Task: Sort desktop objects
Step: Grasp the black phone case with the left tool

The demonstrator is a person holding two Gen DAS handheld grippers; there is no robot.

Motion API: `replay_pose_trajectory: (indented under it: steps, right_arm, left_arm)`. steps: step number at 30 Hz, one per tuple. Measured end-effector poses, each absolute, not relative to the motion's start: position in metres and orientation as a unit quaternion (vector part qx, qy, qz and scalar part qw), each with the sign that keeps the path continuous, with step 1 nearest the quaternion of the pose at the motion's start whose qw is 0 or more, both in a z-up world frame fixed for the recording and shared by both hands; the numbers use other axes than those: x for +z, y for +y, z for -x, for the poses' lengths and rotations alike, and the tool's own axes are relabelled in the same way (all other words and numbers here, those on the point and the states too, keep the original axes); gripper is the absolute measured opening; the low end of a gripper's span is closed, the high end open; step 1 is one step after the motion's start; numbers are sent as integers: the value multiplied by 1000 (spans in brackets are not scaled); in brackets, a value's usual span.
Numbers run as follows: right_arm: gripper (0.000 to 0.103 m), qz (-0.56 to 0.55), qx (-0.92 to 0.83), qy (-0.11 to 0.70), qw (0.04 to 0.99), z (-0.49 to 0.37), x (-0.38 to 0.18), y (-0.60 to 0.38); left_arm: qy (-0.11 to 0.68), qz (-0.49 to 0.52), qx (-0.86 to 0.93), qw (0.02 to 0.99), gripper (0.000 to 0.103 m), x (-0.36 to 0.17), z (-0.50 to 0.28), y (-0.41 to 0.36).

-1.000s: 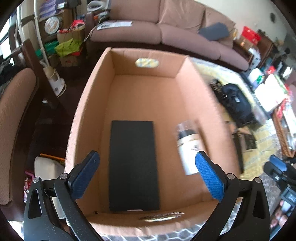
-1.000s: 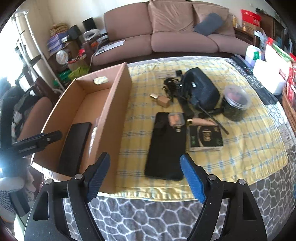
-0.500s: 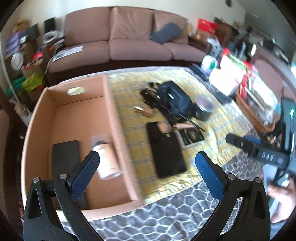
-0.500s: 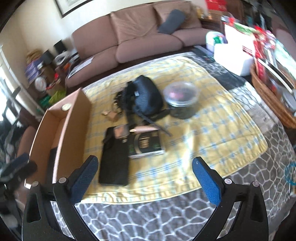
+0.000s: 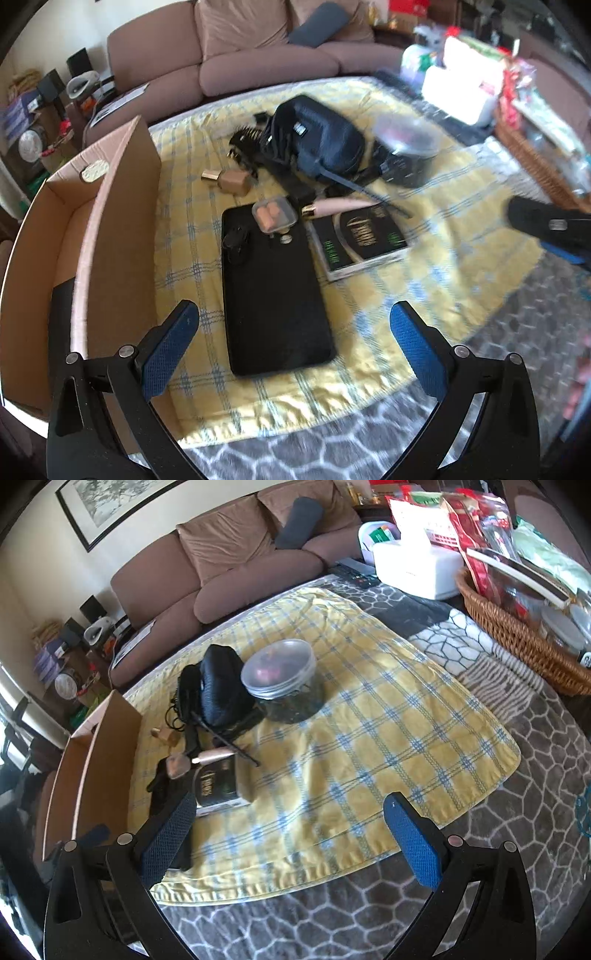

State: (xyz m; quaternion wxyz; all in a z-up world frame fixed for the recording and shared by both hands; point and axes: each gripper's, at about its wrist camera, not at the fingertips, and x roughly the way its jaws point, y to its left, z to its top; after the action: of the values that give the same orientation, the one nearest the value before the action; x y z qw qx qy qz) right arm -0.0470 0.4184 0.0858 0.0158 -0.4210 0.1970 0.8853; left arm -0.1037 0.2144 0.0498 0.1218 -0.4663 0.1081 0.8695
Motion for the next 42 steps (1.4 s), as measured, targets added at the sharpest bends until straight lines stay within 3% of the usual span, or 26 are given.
replay_pose_trajectory:
  steps: [4, 10, 12, 13, 14, 31, 32, 34, 39, 42]
  right_arm:
    - [103, 435, 875, 213, 5, 52, 73, 424]
    - [103, 432, 880, 200, -3, 57, 75, 422]
    - [103, 432, 879, 202, -8, 58, 75, 420]
    - [103, 435, 878, 197, -10, 60, 74, 417]
    - [103, 437, 878, 193, -11, 61, 74, 415]
    - [103, 437, 873, 212, -39, 68, 71, 395]
    - [103, 436, 873, 214, -39, 67, 72, 396]
    - [103, 434, 873, 219, -38, 67, 71, 397]
    - [103, 436, 867, 236, -37, 68, 68, 401]
    - [103, 439, 866, 237, -35, 68, 67, 401]
  left_arm:
    - [110, 484, 864, 86, 103, 21, 119, 211]
    - [52, 515, 851, 86, 103, -4, 133, 197]
    - [53, 512, 853, 88, 94, -2, 132, 198]
    - [54, 508, 855, 86, 81, 0, 130, 198]
    - [53, 504, 857, 88, 77, 3, 129, 198]
    - [-47, 491, 854, 165, 75, 65, 124, 165]
    - [-48, 483, 858, 169, 47, 76, 126, 162]
    - [-50, 476, 860, 176, 23, 90, 126, 159]
    - [-40, 460, 870, 173, 27, 117, 138, 155]
    - [-22, 476, 864, 159, 50, 107, 142, 157]
